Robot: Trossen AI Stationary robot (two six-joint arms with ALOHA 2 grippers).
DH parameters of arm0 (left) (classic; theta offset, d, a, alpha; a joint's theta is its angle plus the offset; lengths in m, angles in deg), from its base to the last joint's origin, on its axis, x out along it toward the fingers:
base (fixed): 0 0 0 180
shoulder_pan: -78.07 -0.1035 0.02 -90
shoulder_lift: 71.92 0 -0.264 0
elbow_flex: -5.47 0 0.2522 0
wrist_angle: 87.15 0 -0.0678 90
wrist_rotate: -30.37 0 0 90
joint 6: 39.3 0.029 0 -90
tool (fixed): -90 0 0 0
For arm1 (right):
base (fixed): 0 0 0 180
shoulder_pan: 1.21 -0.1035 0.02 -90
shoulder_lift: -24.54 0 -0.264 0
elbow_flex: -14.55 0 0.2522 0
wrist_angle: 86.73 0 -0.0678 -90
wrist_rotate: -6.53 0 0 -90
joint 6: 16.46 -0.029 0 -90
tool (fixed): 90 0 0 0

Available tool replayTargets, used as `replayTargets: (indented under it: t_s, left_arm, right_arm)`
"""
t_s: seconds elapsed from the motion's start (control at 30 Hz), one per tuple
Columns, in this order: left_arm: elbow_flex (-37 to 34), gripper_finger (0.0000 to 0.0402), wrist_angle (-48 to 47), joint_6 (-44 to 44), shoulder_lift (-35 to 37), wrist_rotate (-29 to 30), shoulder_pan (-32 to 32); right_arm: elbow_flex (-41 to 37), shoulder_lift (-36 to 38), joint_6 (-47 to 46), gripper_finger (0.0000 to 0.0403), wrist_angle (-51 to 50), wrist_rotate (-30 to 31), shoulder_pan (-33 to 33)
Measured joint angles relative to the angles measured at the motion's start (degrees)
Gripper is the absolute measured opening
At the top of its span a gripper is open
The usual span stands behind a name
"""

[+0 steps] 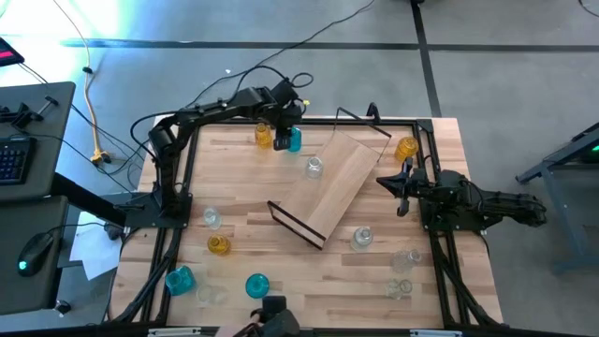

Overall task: Sort vases onto shelf
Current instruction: Put the top right blue vase on the shelf

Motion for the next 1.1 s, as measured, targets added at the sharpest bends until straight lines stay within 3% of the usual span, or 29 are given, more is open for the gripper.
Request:
replayTargets:
  t_s: [0.8, 0.97, 1.1]
  left_arm:
    - [0.15, 0.0142, 0.33, -1.51, -3.48, -0.42, 0.57]
    - [0.15, 0.0118, 0.19, -1.60, -3.51, -0.80, 0.50]
    - [0.15, 0.0076, 0.09, -2.60, -3.53, -0.79, 0.48]
  right_arm:
    - [0.00, 0.00, 0.02, 0.0000, 0.00, 0.02, -0.02]
    - [0.00, 0.00, 0.00, 0.0000, 0.00, 0.02, 0.00]
    - [-0.02, 0.00, 0.00, 0.0000, 0.00, 0.00, -0.02]
